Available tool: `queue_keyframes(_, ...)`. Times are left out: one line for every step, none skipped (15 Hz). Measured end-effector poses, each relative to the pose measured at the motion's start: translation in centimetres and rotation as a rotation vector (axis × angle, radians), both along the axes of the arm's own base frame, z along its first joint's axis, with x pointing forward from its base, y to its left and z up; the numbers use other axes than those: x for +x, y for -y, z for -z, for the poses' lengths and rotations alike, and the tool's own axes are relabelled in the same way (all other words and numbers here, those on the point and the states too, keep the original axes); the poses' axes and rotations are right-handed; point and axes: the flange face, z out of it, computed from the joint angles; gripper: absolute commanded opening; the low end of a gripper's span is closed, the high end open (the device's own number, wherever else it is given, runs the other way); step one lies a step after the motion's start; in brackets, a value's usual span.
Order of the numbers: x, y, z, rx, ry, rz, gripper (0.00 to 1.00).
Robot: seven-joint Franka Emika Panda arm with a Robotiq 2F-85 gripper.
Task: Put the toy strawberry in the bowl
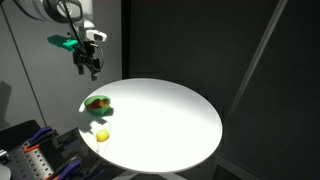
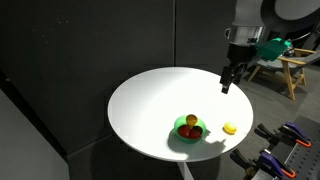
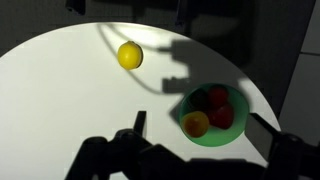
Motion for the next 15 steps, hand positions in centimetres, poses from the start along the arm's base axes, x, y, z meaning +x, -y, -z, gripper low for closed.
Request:
queue_keyframes(-0.3,0.0,-0.4,-0.002,-0.006,-0.008,1.00)
queue_keyframes(-0.6,0.1,-0.9,-0.004,-0.013,-0.015,1.00)
queue_keyframes(-0.9,0.1,-1.3,-0.006,-0.019,-0.021,1.00)
queue_keyframes(-1.1,0.2,-1.7,-0.007,-0.024,-0.028,1.00)
queue_keyframes(-1.4,0.2,-2.1,-0.009,-0.028,-0.033,1.00)
queue_keyframes(-1.6,0.3,-2.5,-0.010,-0.032,-0.036,1.00)
queue_keyframes(-1.9,0.3,-2.8,-0.011,-0.035,-0.038,1.00)
queue_keyframes(-2.1,0.3,-3.2,-0.012,-0.035,-0.038,1.00)
queue_keyframes(-2.2,0.4,-3.5,-0.013,-0.032,-0.038,1.00)
queue_keyframes(-2.4,0.4,-3.7,-0.013,-0.027,-0.038,1.00)
queue_keyframes(-2.5,0.4,-3.9,-0.013,-0.021,-0.037,1.00)
queue_keyframes(-2.6,0.4,-4.1,-0.013,-0.017,-0.036,1.00)
queue_keyframes(-2.7,0.4,-4.2,-0.013,-0.013,-0.034,1.00)
queue_keyframes(-2.8,0.4,-4.3,-0.013,-0.010,-0.032,1.00)
queue_keyframes(-2.9,0.4,-4.3,-0.014,-0.008,-0.028,1.00)
